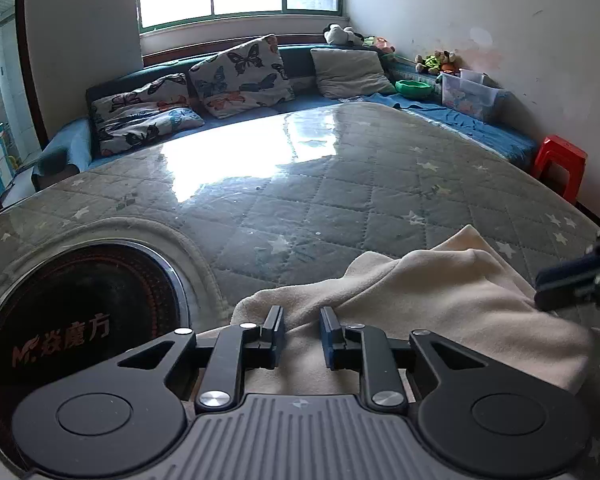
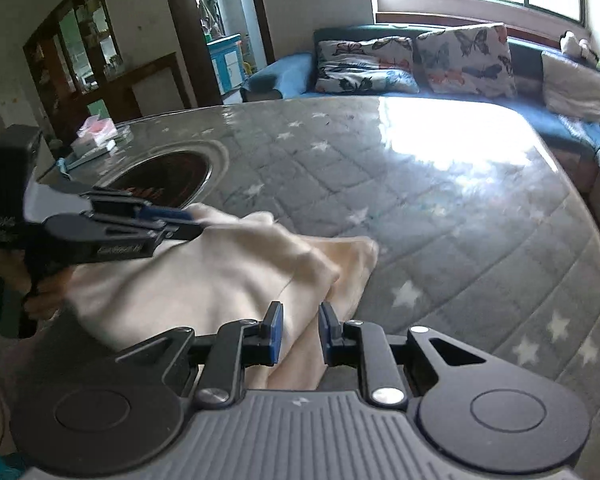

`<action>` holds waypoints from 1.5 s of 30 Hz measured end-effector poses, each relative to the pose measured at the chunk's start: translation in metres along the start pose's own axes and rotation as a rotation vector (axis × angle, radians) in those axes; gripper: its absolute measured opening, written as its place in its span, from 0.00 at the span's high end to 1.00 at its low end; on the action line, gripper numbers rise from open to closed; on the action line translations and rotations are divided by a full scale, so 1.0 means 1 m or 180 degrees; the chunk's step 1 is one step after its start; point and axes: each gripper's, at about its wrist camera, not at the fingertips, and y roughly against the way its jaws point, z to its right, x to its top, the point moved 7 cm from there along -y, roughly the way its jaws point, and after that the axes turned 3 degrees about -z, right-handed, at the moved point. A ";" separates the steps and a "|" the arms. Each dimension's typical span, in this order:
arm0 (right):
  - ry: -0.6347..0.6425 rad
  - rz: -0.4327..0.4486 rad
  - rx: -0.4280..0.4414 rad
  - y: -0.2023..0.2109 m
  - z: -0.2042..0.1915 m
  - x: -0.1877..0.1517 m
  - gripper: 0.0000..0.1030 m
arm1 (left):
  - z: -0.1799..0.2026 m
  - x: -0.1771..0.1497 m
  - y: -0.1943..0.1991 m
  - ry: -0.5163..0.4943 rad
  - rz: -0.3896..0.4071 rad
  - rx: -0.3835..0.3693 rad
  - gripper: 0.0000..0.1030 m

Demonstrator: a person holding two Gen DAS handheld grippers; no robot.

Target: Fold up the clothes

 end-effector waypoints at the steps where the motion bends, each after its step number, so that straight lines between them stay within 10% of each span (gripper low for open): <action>1: -0.0023 -0.0005 0.0018 -0.002 0.000 -0.002 0.83 | 0.000 0.000 0.002 0.0008 0.0003 0.0012 0.74; 8: -0.0382 0.0059 0.0131 -0.015 0.009 -0.011 0.92 | 0.018 -0.004 0.043 -0.0165 0.0204 -0.0132 0.66; 19: 0.0174 0.0365 -0.0377 0.008 -0.010 0.000 0.97 | 0.074 -0.044 0.055 -0.0734 0.0180 -0.0445 0.66; 45: 0.0258 0.0240 -0.0047 0.012 -0.035 -0.027 0.93 | -0.010 -0.079 0.100 0.0492 0.0265 -0.0391 0.65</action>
